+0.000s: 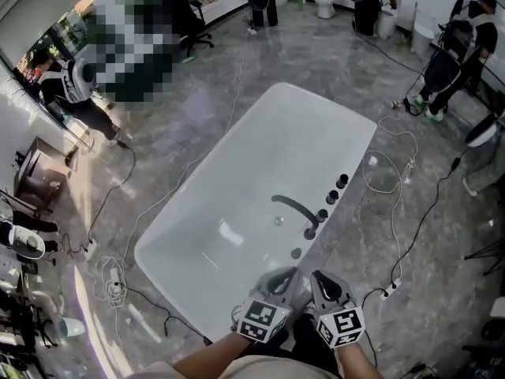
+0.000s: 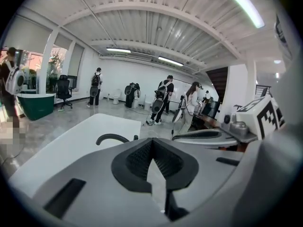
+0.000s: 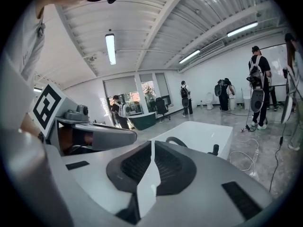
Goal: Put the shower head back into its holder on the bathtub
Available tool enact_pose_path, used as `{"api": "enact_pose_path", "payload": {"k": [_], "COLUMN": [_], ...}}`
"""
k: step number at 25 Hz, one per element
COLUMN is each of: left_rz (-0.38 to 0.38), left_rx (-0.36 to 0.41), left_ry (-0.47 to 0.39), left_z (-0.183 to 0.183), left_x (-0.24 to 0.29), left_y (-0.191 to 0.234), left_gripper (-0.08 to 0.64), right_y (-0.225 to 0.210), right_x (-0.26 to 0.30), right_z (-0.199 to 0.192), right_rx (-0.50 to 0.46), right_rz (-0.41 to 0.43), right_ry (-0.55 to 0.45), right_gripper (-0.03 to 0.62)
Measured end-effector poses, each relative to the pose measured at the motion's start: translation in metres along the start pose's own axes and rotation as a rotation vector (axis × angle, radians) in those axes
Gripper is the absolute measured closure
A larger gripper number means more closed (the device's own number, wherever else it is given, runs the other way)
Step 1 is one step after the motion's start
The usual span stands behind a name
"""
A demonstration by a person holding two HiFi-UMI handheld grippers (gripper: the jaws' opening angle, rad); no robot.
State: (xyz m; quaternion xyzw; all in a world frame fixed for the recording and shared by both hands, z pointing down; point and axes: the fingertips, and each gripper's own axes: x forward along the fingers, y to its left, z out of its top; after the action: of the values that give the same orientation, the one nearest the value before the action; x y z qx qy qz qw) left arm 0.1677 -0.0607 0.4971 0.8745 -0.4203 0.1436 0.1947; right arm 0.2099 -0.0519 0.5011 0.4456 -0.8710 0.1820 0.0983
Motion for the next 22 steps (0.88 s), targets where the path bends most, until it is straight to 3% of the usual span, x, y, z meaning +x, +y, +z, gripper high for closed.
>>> {"api": "enact_pose_path", "payload": {"k": [5, 9, 22], "left_rz": [-0.050, -0.044, 0.032], "left_rx": [-0.007, 0.001, 0.040], "left_ry": [-0.081, -0.132, -0.214], "left_z": [0.043, 0.063, 0.074], "left_x": [-0.029, -0.048, -0.087], "left_y": [-0.026, -0.027, -0.012], "left_gripper": [0.555, 0.555, 0.555], "right_y": [0.015, 0.038, 0.084], "right_x": [-0.014, -0.019, -0.015], "right_z": [0.038, 0.055, 0.075], "right_rx": [-0.028, -0.058, -0.144], "right_rz": [-0.003, -0.001, 0.058], "right_ry": [-0.058, -0.084, -0.132], "right_gripper": [0.577, 0.578, 0.578]}}
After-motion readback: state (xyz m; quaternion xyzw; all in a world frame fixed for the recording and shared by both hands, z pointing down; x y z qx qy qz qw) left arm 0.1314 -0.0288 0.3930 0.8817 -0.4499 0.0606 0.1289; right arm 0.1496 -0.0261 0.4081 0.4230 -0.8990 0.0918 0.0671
